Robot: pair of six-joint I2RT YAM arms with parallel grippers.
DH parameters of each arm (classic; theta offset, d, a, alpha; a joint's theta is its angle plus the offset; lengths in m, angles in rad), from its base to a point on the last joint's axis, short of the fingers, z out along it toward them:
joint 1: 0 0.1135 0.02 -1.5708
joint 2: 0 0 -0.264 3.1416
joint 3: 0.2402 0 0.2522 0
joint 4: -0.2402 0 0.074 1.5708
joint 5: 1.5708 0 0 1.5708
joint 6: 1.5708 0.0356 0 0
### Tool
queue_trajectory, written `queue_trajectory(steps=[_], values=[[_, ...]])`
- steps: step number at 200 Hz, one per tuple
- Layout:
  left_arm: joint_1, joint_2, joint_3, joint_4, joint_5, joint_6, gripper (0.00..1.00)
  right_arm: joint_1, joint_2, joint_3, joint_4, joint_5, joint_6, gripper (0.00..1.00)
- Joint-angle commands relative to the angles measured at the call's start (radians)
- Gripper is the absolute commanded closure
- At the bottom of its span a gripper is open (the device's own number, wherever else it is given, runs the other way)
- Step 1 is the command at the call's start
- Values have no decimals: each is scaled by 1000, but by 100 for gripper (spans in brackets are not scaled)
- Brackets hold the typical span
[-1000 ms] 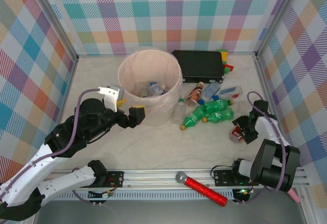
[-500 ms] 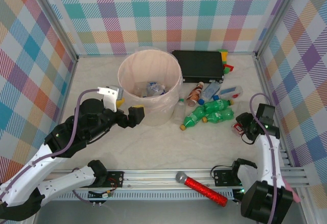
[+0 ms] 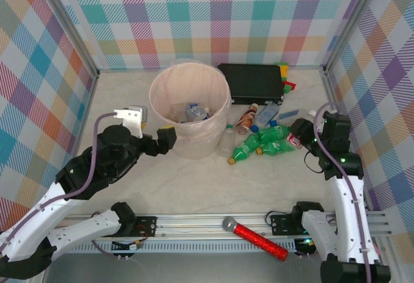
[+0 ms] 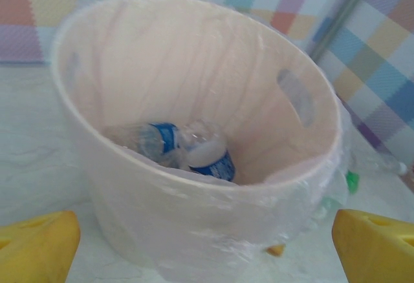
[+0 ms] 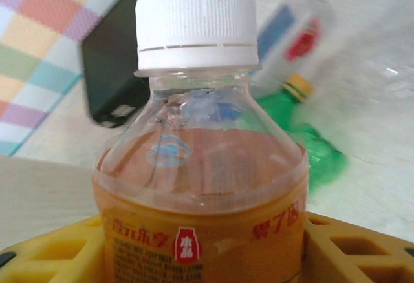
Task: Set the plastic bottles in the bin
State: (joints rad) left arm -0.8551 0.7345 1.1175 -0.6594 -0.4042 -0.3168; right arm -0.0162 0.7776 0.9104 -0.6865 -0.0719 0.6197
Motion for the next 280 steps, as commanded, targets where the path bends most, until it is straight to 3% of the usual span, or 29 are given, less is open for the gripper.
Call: queue_trajectory(steps=[1, 26, 70, 103, 147, 201, 219, 238, 251, 280], values=[[-6, -40, 30, -36, -158, -49, 0, 104, 39, 113, 81, 30, -4, 40], [-6, -71, 20, -40, -181, -66, 0, 284, 132, 241, 136, 127, -46, 40], [-6, -48, 50, -74, -110, -63, 0, 595, 346, 477, 237, 279, -162, 41], [-6, -10, 77, -107, -53, -58, 0, 734, 501, 651, 280, 335, -260, 41], [-5, -14, 79, -115, -28, -61, 0, 820, 678, 779, 320, 363, -372, 39], [-7, -20, 84, -131, -32, -62, 0, 875, 751, 800, 372, 391, -448, 33], [-6, -23, 81, -131, -32, -61, 0, 877, 752, 796, 370, 383, -454, 18], [-6, -18, 82, -129, -23, -57, 0, 877, 745, 792, 366, 385, -453, 15], [-7, -13, 82, -128, -15, -54, 0, 877, 734, 784, 367, 385, -454, 1], [-7, -8, 78, -117, 20, -43, 0, 877, 693, 743, 355, 396, -443, 0]])
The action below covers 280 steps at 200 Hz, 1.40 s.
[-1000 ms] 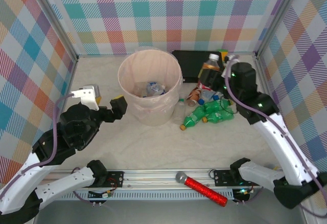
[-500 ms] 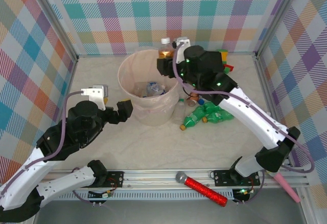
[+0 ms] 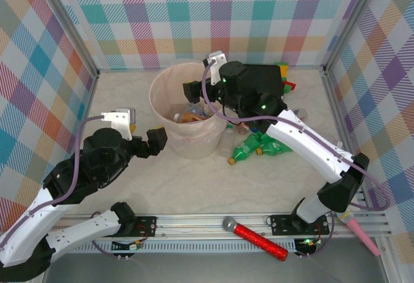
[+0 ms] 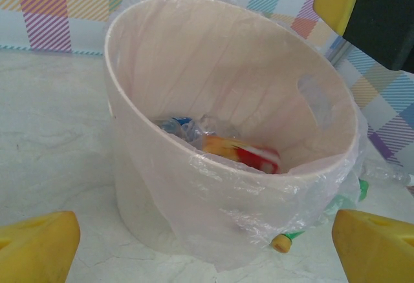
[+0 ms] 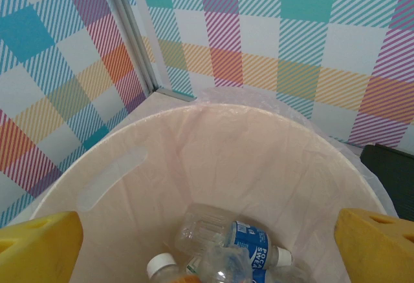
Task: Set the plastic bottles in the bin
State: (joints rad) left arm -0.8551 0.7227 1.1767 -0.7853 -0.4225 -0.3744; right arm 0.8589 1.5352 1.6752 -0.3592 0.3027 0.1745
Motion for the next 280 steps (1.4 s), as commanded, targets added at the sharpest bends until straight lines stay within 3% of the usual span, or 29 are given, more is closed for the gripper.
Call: queue_trajectory(steps=[1, 77, 126, 207, 250, 280], values=[[-6, 4, 19, 9, 40, 15, 0, 2, -67, -24, 27, 23, 3, 0], [-6, 49, 6, 91, 203, 58, 0, -6, -242, -222, -20, 148, 65, 1], [-6, 69, -5, 150, 286, 70, 0, -97, -362, -378, -117, 202, 214, 1], [-7, 149, 30, 135, 289, 72, 0, -391, -491, -680, -196, -20, 453, 1], [-6, 179, 45, 126, 286, 72, 0, -455, -463, -806, -172, -164, 516, 0], [-5, 190, 58, 115, 288, 71, 0, -464, -432, -847, -165, -187, 559, 7]])
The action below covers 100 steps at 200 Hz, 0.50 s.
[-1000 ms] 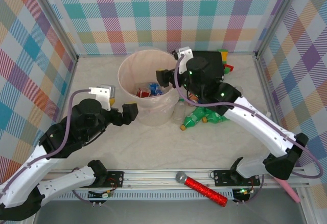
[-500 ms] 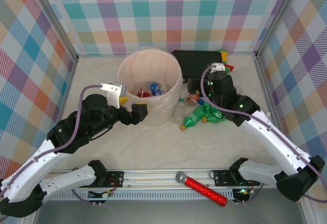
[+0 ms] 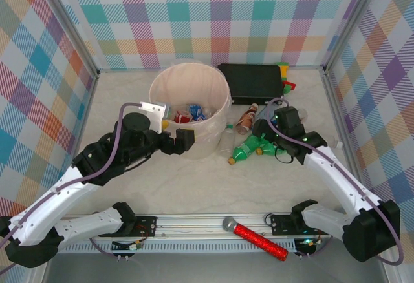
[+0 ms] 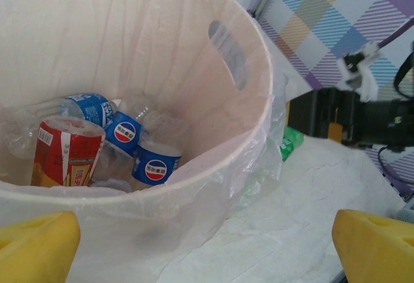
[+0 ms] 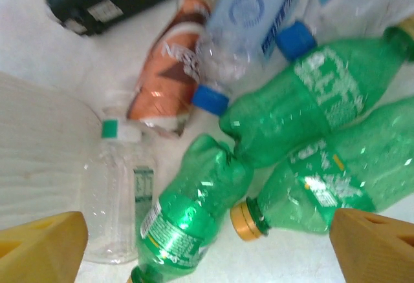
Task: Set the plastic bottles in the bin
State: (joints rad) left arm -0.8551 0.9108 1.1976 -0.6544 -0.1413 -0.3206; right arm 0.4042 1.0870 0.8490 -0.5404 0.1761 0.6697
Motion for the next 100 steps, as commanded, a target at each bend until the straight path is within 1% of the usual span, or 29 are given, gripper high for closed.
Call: queue_trajectory(steps=[1, 27, 64, 100], values=[[-6, 3, 37, -15, 6, 16, 0, -10, 17, -22, 17, -58, 66, 7], [-6, 1, 39, -20, 8, 15, 0, -55, 21, -47, 1, -52, 102, 11], [-6, -4, 38, -22, 35, 23, 0, -194, 16, -113, 1, -126, 127, 14], [-6, -1, 34, -23, 55, 27, 0, -327, 14, -164, 22, -175, 110, 15]])
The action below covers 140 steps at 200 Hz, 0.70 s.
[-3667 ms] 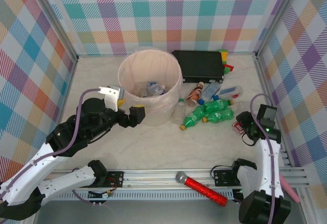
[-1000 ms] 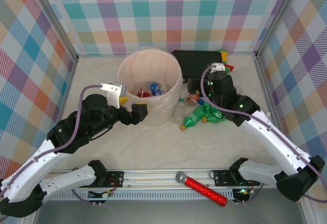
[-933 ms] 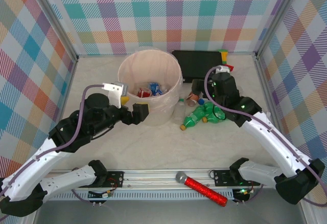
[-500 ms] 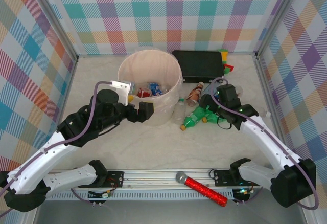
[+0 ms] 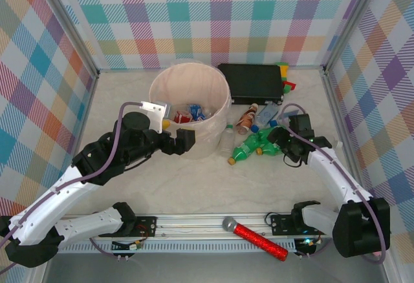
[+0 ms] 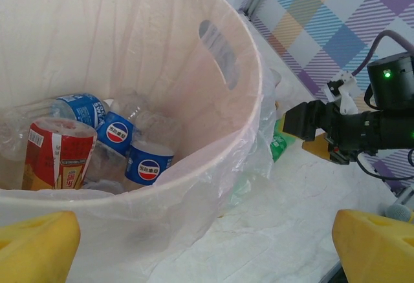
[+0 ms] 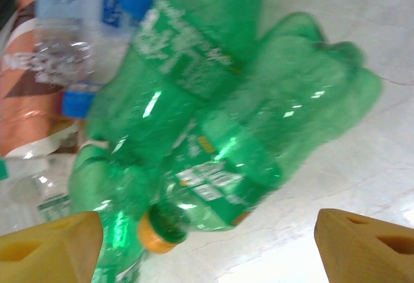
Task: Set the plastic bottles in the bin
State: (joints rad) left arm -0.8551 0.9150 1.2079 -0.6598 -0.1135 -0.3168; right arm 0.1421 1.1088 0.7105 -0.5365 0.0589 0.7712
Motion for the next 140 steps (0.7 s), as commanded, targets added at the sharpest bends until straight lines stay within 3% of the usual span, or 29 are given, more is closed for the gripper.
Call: queue_trajectory(steps=[1, 56, 97, 140], values=[[-6, -5, 24, -17, 27, 24, 0, -68, -7, -27, 19, -61, 8, 15], [-6, -10, 18, -17, 25, 21, 0, -184, 81, -58, 99, -182, 13, 11], [-7, -11, 19, -24, 22, 22, 0, -196, 164, -58, 154, -232, 42, 9], [-6, -11, 17, -24, 18, 22, 0, -200, 221, -71, 189, -226, 34, 13]])
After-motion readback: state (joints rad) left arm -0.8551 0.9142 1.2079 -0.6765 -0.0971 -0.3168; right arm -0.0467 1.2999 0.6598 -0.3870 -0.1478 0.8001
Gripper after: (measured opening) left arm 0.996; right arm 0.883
